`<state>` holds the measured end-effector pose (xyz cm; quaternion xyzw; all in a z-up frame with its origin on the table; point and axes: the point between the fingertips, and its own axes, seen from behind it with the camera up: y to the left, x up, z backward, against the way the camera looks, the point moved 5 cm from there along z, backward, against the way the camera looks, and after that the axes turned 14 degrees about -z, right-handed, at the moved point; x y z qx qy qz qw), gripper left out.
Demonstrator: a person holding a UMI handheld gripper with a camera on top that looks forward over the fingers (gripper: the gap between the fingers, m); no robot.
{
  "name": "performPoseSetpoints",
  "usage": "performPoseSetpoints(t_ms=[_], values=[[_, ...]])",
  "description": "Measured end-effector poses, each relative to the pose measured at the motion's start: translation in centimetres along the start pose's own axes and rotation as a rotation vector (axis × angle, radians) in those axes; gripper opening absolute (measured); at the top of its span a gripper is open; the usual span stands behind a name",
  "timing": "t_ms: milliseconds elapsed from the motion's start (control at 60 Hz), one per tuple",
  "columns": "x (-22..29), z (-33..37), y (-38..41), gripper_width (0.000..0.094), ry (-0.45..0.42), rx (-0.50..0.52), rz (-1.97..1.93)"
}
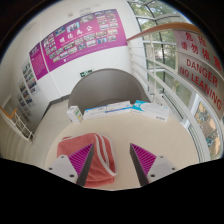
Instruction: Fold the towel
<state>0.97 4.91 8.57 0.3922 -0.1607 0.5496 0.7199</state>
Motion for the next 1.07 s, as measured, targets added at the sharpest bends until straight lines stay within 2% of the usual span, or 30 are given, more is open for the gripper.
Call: performPoseSetpoints(t_ms=[33,50,83,283,700,833,1067], values=[[0.2,0.7,-0.5,0.0845,-0.01,-0.024,0.009],[0.4,1.1,-0.9,0.0871,-0.014,-0.036,0.013],[0.5,2.0,-1.0,0.0847,-0.021,-0.045,0.022],[0.0,10.2,0.3,0.0854,-0.036,-0.106,0.105],[-9.8,30.8,7.8,0.0855,-0.076,-0.216,0.166],[-12.6,35.0,8.5,0.0855,-0.089,-0.237,0.185],[-14.2,38.3,10.0,0.0854,-0.123,-0.241,0.221]])
